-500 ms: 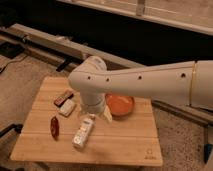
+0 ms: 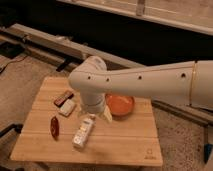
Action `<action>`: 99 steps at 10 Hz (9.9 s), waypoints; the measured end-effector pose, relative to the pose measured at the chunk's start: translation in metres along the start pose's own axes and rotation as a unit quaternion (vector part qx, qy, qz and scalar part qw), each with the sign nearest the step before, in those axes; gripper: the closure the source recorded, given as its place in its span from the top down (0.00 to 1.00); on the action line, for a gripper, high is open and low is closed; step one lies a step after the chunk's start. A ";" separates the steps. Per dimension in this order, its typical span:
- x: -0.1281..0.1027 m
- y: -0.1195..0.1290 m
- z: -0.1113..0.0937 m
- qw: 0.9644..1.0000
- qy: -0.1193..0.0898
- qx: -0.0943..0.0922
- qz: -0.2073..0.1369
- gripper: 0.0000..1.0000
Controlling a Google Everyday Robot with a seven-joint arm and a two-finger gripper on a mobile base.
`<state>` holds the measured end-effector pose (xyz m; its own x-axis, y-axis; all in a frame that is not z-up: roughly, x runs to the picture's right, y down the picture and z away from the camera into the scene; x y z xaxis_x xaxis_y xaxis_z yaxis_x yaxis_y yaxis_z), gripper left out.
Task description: Drag the ceramic bowl in a circle
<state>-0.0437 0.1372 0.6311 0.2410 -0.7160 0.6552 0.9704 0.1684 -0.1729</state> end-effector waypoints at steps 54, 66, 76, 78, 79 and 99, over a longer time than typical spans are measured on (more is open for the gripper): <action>0.152 0.175 0.181 0.983 -0.034 0.013 0.182 0.01; 0.032 0.135 0.150 0.980 -0.140 -0.104 0.100 0.00; 0.167 0.118 0.155 0.976 -0.120 -0.166 0.076 0.00; 0.189 0.149 0.153 0.970 -0.115 -0.190 0.100 0.00; 0.195 0.174 0.150 0.966 -0.111 -0.205 0.116 0.00; -0.016 0.125 0.105 0.975 -0.106 -0.192 0.033 0.00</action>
<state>0.0750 0.2407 0.6760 0.3404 -0.5493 0.7631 0.8857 -0.0851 -0.4563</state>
